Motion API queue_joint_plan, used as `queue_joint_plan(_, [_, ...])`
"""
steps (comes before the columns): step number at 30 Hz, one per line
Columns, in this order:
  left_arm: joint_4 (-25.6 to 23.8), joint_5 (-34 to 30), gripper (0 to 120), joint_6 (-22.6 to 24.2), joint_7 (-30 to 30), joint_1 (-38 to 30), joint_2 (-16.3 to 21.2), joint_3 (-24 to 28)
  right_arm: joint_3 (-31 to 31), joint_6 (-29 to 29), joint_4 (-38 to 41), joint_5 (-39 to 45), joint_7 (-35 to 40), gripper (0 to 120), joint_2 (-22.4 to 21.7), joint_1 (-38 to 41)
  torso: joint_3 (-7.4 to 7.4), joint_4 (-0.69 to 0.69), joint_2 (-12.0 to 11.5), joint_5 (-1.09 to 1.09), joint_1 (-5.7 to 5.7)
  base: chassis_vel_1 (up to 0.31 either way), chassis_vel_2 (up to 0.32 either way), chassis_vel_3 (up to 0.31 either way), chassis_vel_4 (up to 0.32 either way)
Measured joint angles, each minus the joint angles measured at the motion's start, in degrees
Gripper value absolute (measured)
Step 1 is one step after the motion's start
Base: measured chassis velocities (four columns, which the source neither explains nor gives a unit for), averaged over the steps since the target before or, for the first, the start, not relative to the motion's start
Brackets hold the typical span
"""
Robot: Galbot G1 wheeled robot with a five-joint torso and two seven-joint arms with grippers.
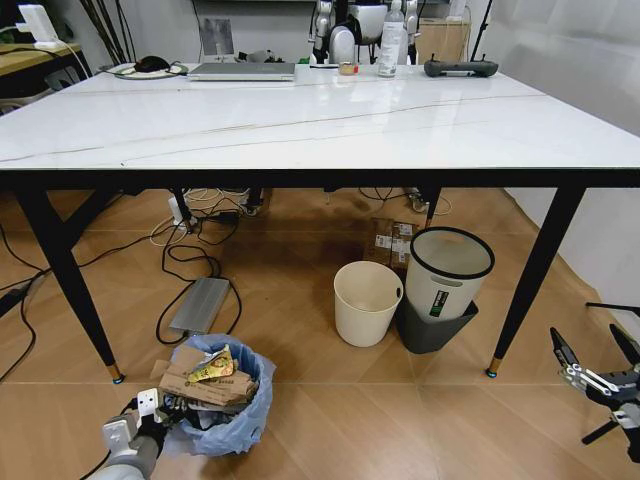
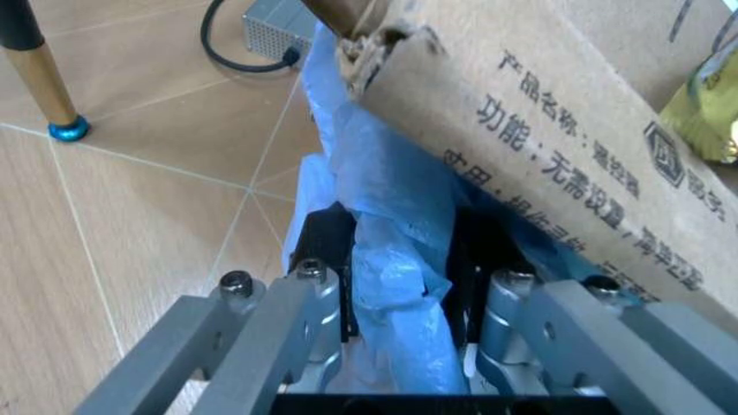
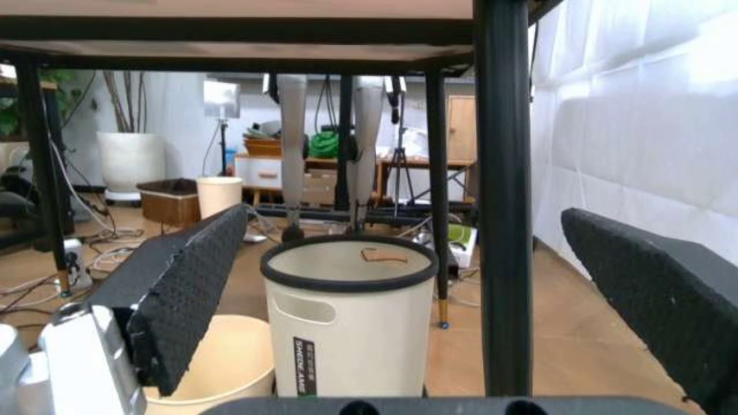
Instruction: Pick up the trash bin and place the trash from the table into it.
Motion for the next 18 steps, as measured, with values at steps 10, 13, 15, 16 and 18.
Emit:
queue_joint_plan(10, [-2.36, -1.05, 36, 0.14, 0.11, 2.2, 0.51, 0.41, 0.0, 0.0, 0.0, 0.0, 0.0, 100, 0.0, 0.0, 0.0, 0.0, 0.0, 0.01, 0.0, 0.0, 0.0, 0.0, 0.0])
queue_joint_plan(13, [-2.96, -1.41, 41, 0.28, 0.09, 2.72, 0.55, 0.47, 0.0, 0.0, 0.0, 0.0, 0.0, 100, 0.0, 0.0, 0.0, 0.01, 0.0, 0.0, 0.0, 0.0, 0.0, 0.0, 0.0])
queue_joint_plan(15, [-3.59, -1.98, 43, 0.47, -0.03, 3.17, 0.71, 0.51, 0.0, 0.0, 0.0, 0.0, 0.0, 100, 0.0, 0.0, 0.0, 0.0, 0.0, 0.0, 0.0, 0.0, 0.0, 0.0, 0.0])
queue_joint_plan(16, [-3.94, -2.14, 43, 0.56, -0.14, 3.49, 0.86, 0.51, 0.0, 0.0, 0.0, 0.0, 0.0, 100, 0.0, 0.0, 0.0, 0.0, 0.0, 0.0, 0.0, 0.0, 0.0, 0.0, 0.0])
queue_joint_plan(18, [-4.36, -2.24, 45, 0.61, -0.2, 3.85, 1.07, 0.44, 0.0, 0.0, 0.0, 0.0, 0.0, 100, 0.0, 0.0, 0.0, 0.0, 0.0, 0.0, 0.0, 0.0, 0.0, 0.0, 0.0])
